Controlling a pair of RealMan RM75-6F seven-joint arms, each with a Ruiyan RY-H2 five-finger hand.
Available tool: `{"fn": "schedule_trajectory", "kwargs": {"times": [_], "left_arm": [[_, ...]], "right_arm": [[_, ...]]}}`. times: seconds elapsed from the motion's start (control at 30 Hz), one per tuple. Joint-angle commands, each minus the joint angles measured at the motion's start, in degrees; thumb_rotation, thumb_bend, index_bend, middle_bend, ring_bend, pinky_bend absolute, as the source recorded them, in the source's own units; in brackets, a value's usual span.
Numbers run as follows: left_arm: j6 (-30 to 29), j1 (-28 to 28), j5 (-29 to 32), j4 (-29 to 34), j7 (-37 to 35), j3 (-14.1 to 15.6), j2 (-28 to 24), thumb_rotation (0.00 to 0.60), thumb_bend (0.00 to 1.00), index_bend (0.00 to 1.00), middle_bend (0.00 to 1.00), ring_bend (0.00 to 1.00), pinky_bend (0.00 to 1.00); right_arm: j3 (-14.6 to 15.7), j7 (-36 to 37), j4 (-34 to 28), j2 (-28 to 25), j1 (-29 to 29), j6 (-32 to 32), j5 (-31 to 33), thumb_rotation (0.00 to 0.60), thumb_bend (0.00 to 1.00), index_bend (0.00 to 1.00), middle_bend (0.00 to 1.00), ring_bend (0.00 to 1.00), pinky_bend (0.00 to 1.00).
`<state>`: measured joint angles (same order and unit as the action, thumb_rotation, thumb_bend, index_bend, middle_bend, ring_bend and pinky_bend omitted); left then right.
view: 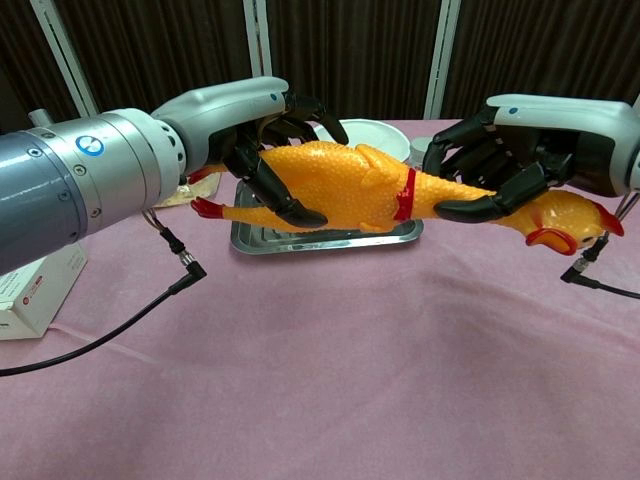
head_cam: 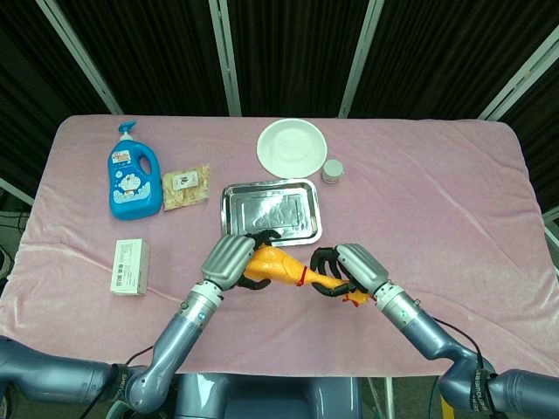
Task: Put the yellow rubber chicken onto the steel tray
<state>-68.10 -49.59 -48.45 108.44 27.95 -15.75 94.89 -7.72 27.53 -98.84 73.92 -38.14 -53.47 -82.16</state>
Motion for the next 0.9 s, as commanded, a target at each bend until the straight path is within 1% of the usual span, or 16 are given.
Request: {"fn": "schedule_trajectory", "kwargs": {"times": [0.03,0.07,0.13,0.23,0.3,0.4,0.5,0.53,0.57,0.63,0.67,0.7,0.73,0.8,0.83,0.9], "left_arm": [[0.13,0.12,-0.51,-0.44,-0.89,-0.08,0.41,0.6,0.31,0.41,0.55,0.53,0.67],[0.05,0.18,-0.68,-0.61,-1.11,-0.1,0.55,0.6,0.34,0.44,0.59,0.56,0.69],[-0.28,0.35,-1.25,-1.17,-1.65,-0.08,1.02,0.6,0.44,0.56,0.7,0.64,0.76],[-0.85,0.67,-2.47,-1.92,-2.61,-0.11,1.68,0.6,0.51,0.65,0.79,0.7,0.81],[-1.29,0.82,-3.3,-2.21,-2.78,-0.05,1.91,0.6,0.54,0.7,0.83,0.73,0.83],[-1.87,1.05,-4.38,-2.5,-3.2,-0.18,2.23,0.6,0.56,0.74,0.88,0.77,0.85],[-2.18,1.21,-4.89,-2.83,-3.14,-0.19,2.38,0.6,0.58,0.76,0.89,0.78,0.86],[-2.22,1.25,-4.94,-2.9,-3.17,-0.21,2.44,0.6,0.55,0.74,0.87,0.77,0.86],[-2.23,1.31,-4.97,-3.02,-3.13,-0.19,2.47,0.6,0.5,0.7,0.84,0.75,0.84],[-1.91,1.44,-4.78,-2.93,-3.05,0.01,2.22,0.589,0.28,0.53,0.68,0.64,0.76],[-1.65,1.47,-4.51,-2.77,-2.95,0.09,2.02,0.569,0.18,0.43,0.6,0.57,0.7],[-0.91,1.4,-3.68,-2.39,-2.28,0.41,1.45,0.531,0.1,0.33,0.51,0.49,0.65],[-0.36,1.29,-3.11,-2.04,-1.89,0.5,1.01,0.485,0.07,0.25,0.44,0.44,0.61],[0.59,1.07,-1.96,-1.27,-1.3,0.39,0.11,0.424,0.04,0.19,0.38,0.41,0.59],[0.82,1.02,-1.58,-0.99,-1.31,0.2,-0.14,0.4,0.03,0.17,0.37,0.4,0.59],[1.15,0.96,-1.22,-0.69,-1.65,-0.14,-0.38,0.377,0.03,0.17,0.36,0.4,0.59]], "right_arm": [[0.12,-0.48,-0.29,-0.03,0.16,-0.45,-0.3,0.6,0.48,0.95,0.73,0.75,0.87],[0.13,-0.42,-0.48,-0.07,0.22,-0.54,-0.33,0.6,0.48,0.95,0.73,0.75,0.87],[0.22,-0.2,-0.93,-0.35,0.29,-0.6,-0.53,0.6,0.48,0.95,0.73,0.75,0.87],[0.41,-0.13,-1.39,-0.6,0.31,-0.56,-0.84,0.6,0.48,0.95,0.73,0.75,0.87],[0.52,0.14,-1.67,-0.66,0.28,-0.45,-0.97,0.6,0.48,0.95,0.73,0.75,0.87],[0.69,0.49,-1.94,-0.7,0.22,-0.32,-1.31,0.6,0.48,0.95,0.73,0.75,0.87],[0.81,0.8,-2.03,-0.75,0.24,-0.33,-1.48,0.6,0.48,0.95,0.73,0.75,0.87],[0.81,0.88,-2.01,-0.77,0.25,-0.33,-1.46,0.6,0.48,0.95,0.73,0.75,0.87],[0.81,0.95,-1.91,-0.79,0.27,-0.34,-1.39,0.6,0.48,0.95,0.73,0.75,0.87],[0.77,0.98,-1.68,-0.86,0.26,-0.26,-1.2,0.6,0.48,0.95,0.73,0.75,0.87],[0.74,1.0,-1.59,-0.88,0.24,-0.22,-1.09,0.6,0.48,0.95,0.73,0.75,0.87],[0.66,0.98,-1.36,-0.91,0.22,-0.13,-0.83,0.6,0.48,0.95,0.73,0.75,0.87],[0.61,0.97,-1.25,-0.93,0.2,-0.08,-0.7,0.6,0.48,0.95,0.73,0.75,0.87],[0.42,0.98,-0.98,-0.97,0.15,0.03,-0.28,0.6,0.48,0.95,0.73,0.75,0.87],[0.31,0.98,-0.84,-0.96,0.13,0.08,-0.03,0.6,0.48,0.95,0.73,0.75,0.87],[0.18,1.05,-0.72,-0.93,0.08,0.16,0.21,0.6,0.48,0.95,0.73,0.75,0.87]]}}
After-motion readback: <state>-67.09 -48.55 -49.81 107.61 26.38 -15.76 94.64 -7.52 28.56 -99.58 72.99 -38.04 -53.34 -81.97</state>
